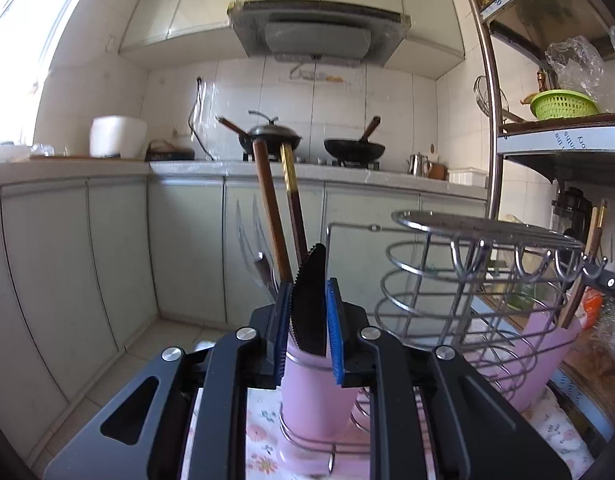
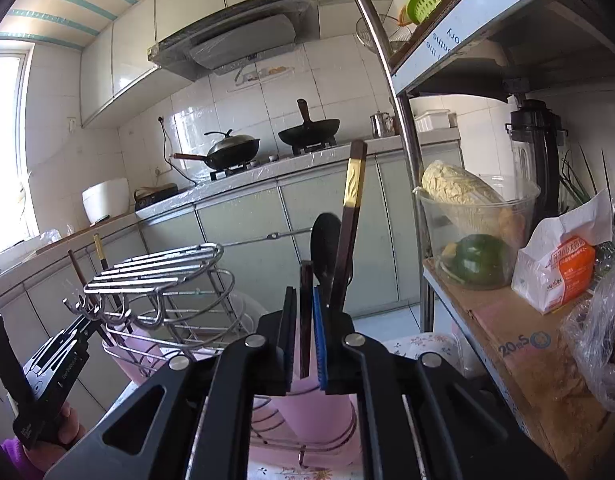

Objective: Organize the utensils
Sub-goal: 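Lower both utensils into the pink cup and open both grippers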

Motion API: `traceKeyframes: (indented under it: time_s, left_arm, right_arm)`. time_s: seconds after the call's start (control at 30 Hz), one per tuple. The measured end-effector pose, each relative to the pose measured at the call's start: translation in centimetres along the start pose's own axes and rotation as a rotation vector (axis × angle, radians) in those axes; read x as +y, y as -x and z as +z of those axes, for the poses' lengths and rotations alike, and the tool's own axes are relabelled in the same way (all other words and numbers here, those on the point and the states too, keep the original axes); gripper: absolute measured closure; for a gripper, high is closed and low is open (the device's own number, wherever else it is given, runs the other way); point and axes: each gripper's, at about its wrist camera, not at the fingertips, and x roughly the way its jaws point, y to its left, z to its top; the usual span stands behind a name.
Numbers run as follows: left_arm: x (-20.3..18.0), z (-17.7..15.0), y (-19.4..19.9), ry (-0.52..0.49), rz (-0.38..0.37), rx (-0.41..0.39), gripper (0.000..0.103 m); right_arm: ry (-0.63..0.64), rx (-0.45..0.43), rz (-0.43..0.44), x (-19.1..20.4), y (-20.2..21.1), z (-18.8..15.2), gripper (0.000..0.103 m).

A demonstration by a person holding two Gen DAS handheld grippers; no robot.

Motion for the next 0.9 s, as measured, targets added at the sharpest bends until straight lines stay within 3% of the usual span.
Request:
traceKeyframes:
  time_s: [0.03,0.1,0.17,0.33,0.47,0.9]
  left_arm:
    - [0.1,-0.1,0.0,0.009,-0.01,0.022,0.086]
    - [0.5,-0.2,0.0,0.023,-0.026,0.062,0.085]
    - [0.8,-0.2,0.0,0.041,-0.038,0.089,0.075]
    - [1.7,-0.1,0.5,0.094,-0.065,0.142,0.07]
    - [2.0,0.2,0.9,0.106,-0.084,0.186,0.066]
    - [0.1,0.2,3.6,0.018,-0.124,0.266,0.065]
  right_arm:
    - [-0.002,0.009,0.0,0.0,0.0,-0.1,0.092]
    - [-0.013,0.022,0.0,-0.1,0.1,-0.1,0.077]
    - [-0.017,0.031,-0.003,-0.2,0.2,-0.2,0.076]
    - [-0.029,0.051,-0.011,-0.3,0.9,-0.4,0.076]
    - [-0.044,0.052,-0.004,-0.2,1.7,-0.6,0.062]
    - [-0.027,0.12,0.009,0.9,3.6,-2.3,0.062]
